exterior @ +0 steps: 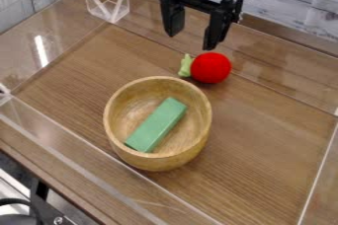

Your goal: Remove the green stick from the brown bowl and put it on the table

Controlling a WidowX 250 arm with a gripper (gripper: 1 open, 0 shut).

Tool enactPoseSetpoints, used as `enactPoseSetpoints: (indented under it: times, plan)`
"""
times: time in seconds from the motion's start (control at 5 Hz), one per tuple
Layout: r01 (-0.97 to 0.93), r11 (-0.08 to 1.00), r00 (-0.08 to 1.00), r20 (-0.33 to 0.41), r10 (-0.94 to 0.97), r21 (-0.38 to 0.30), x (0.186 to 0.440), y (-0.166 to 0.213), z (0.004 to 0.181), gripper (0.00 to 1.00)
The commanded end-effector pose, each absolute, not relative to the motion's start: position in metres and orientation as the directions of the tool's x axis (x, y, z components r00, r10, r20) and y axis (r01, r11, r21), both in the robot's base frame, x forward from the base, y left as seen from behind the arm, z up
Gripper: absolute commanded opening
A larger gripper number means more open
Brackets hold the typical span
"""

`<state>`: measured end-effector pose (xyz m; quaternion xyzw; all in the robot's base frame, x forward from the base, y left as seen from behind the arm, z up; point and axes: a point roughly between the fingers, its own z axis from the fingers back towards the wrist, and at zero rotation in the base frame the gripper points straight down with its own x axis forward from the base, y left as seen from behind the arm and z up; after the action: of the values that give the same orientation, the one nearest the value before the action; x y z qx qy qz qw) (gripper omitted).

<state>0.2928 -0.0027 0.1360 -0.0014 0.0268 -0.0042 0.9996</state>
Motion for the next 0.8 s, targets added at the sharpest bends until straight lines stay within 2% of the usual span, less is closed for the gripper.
enactPoseSetpoints:
  times: [0.0, 0.4, 0.6]
  plan:
    - [-0.007, 1.000, 0.997, -0.073, 0.006, -0.009, 0.280, -0.009, 0.129, 1.00]
    - [0.107, 0.994, 0.993, -0.041, -0.107, -0.007, 0.259, -0.009, 0.110, 1.00]
    - [0.153, 0.988, 0.988, -0.031, -0.153, -0.003, 0.247, -0.008, 0.108, 1.00]
